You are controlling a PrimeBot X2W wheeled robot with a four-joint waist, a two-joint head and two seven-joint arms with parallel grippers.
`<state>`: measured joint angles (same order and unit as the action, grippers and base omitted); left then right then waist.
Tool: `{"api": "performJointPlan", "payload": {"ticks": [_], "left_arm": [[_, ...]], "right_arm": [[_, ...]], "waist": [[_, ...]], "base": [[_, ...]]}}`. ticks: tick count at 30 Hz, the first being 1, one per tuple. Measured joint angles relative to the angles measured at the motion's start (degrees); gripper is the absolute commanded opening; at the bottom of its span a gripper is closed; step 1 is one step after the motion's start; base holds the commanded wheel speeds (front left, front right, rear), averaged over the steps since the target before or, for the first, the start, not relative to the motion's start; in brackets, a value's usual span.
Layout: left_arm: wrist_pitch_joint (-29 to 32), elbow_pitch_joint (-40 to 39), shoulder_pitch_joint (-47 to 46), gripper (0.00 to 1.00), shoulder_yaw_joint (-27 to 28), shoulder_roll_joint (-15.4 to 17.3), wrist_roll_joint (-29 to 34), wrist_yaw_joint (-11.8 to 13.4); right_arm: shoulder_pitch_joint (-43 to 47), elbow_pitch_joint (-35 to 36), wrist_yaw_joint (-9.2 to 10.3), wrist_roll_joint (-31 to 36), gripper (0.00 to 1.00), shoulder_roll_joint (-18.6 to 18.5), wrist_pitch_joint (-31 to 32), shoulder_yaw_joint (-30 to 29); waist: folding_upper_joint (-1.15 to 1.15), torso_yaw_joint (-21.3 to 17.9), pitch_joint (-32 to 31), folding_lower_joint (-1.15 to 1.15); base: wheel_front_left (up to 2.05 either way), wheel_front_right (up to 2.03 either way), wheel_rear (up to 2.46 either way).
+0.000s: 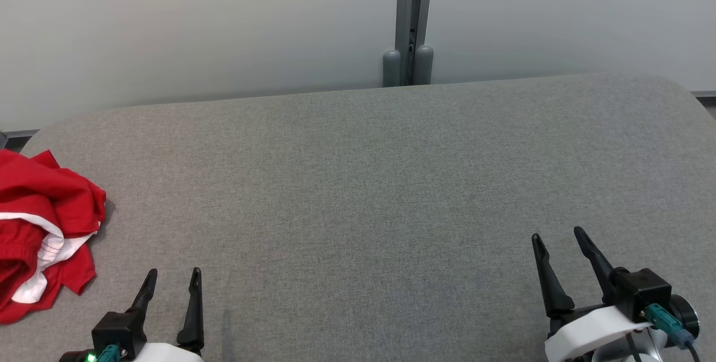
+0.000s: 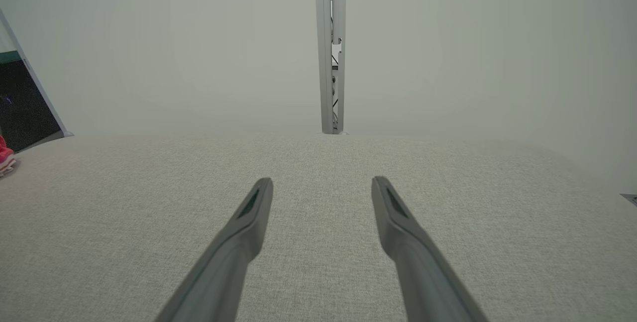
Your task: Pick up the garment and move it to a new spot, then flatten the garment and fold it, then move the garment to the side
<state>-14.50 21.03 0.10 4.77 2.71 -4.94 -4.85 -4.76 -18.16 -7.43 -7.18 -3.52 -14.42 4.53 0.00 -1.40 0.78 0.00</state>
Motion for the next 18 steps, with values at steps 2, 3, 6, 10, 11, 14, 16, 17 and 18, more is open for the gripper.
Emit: {"api": "performJointPlan", "payload": {"ticks": [2,3,6,10,11,14,16,17,18], "left_arm": [[-0.19,0.00,0.00,1.00,0.01,0.00,0.31,0.05],[-0.24,0.00,0.00,1.00,0.04,0.01,0.60,0.05],[-0.47,-0.08,0.05,1.00,0.05,0.02,1.80,0.07],[-0.49,-0.35,0.53,1.00,0.10,0.02,1.91,0.21],[-0.49,-0.42,0.56,1.00,0.12,0.02,1.91,0.21],[-0.49,-0.59,0.58,1.00,0.22,0.03,1.82,0.36],[-0.49,-0.73,0.62,1.00,0.21,0.03,1.82,0.37],[-0.49,-0.78,0.63,1.00,0.21,0.03,1.81,0.37],[-0.49,-0.82,0.64,1.00,0.20,0.03,1.81,0.37]], "right_arm": [[0.00,-0.01,0.00,0.45,1.00,0.01,-0.22,-0.05],[-0.01,-0.01,0.00,0.86,1.00,0.03,-0.25,-0.11],[0.00,-0.01,-0.01,2.10,1.00,0.08,-0.36,-0.29],[0.01,-0.02,-0.04,2.23,1.00,0.14,-0.48,-0.52],[0.01,-0.03,-0.04,2.27,1.00,0.19,-0.48,-0.53],[0.02,-0.15,-0.04,2.27,1.00,0.24,-0.49,-0.51],[0.03,-0.16,-0.04,2.27,1.00,0.26,-0.49,-0.49],[0.03,-0.16,-0.04,2.27,1.00,0.27,-0.49,-0.51],[0.03,-0.18,-0.04,2.29,1.00,0.29,-0.49,-0.49]], "waist": [[0.00,0.01,0.03,0.00],[0.00,0.01,0.05,0.00],[0.00,0.04,0.05,0.00],[0.00,0.14,0.05,0.00],[0.00,0.15,0.05,0.00],[0.00,0.16,0.03,0.00],[0.00,0.20,0.01,0.00],[0.00,0.22,0.03,0.00],[0.00,0.26,0.04,0.00]], "base": [[0.00,0.00,0.00],[0.00,0.00,0.00],[0.00,0.00,0.00],[0.00,0.00,0.00],[0.00,0.00,0.00],[0.00,0.00,0.00],[0.00,0.00,0.00],[0.00,0.00,0.00],[0.00,0.00,0.00]]}}
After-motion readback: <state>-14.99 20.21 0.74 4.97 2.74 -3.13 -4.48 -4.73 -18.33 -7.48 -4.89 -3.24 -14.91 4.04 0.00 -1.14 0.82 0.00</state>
